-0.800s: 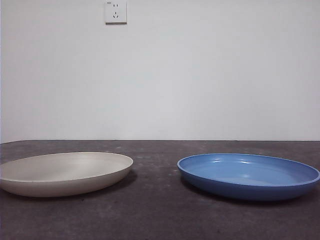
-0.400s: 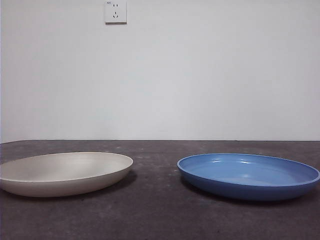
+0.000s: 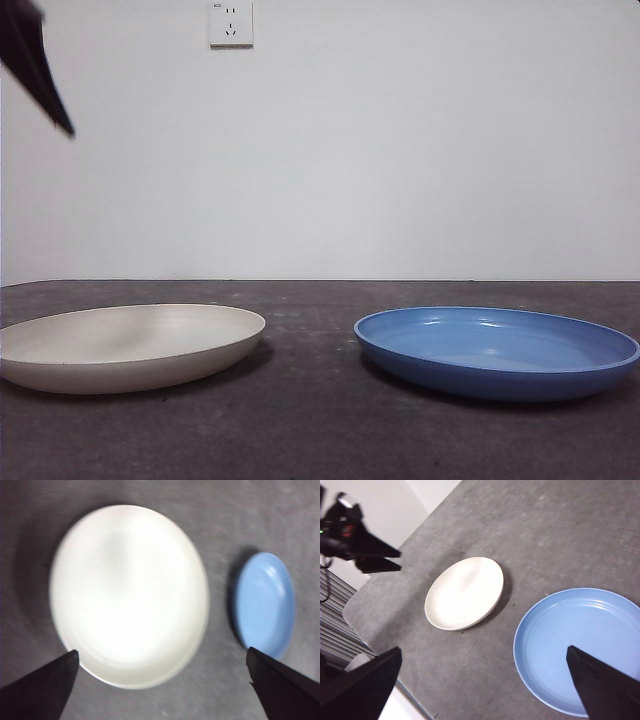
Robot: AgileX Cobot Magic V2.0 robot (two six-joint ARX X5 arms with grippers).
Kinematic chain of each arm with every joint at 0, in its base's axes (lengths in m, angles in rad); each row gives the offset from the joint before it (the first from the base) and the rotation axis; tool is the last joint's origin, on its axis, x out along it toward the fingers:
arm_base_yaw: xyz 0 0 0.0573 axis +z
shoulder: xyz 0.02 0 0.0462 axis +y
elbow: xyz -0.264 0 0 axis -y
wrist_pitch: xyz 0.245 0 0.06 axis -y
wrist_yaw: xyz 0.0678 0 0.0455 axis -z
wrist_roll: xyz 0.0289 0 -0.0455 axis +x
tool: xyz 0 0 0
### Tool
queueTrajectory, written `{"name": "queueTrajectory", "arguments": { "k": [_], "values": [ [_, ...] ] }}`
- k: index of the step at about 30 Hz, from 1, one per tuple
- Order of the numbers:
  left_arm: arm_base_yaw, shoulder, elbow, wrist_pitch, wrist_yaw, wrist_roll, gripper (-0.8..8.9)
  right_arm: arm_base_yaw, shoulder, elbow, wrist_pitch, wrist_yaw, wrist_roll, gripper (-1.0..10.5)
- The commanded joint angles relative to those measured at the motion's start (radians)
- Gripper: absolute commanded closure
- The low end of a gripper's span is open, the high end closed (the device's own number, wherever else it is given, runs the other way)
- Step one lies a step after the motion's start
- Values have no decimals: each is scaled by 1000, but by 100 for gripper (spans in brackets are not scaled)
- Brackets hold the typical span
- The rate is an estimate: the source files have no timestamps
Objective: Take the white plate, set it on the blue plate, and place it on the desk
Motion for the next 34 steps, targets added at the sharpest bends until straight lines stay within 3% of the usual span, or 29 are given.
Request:
{"name": "queueTrajectory", "arguments": {
  "k": [1, 16, 27, 34],
  "values": [
    [6, 90, 20, 46, -2, 27, 219, 5, 2, 18, 6, -3, 4, 371],
    [6, 344, 20, 234, -2, 27, 220, 5, 3, 18, 6, -2, 3, 371],
    [1, 403, 20, 218, 35, 27, 231, 5, 3, 18, 6, -2, 3, 371],
    [-7, 428, 20, 212, 35, 30, 291, 5, 3, 18, 7, -2, 3, 371]
  ]
}}
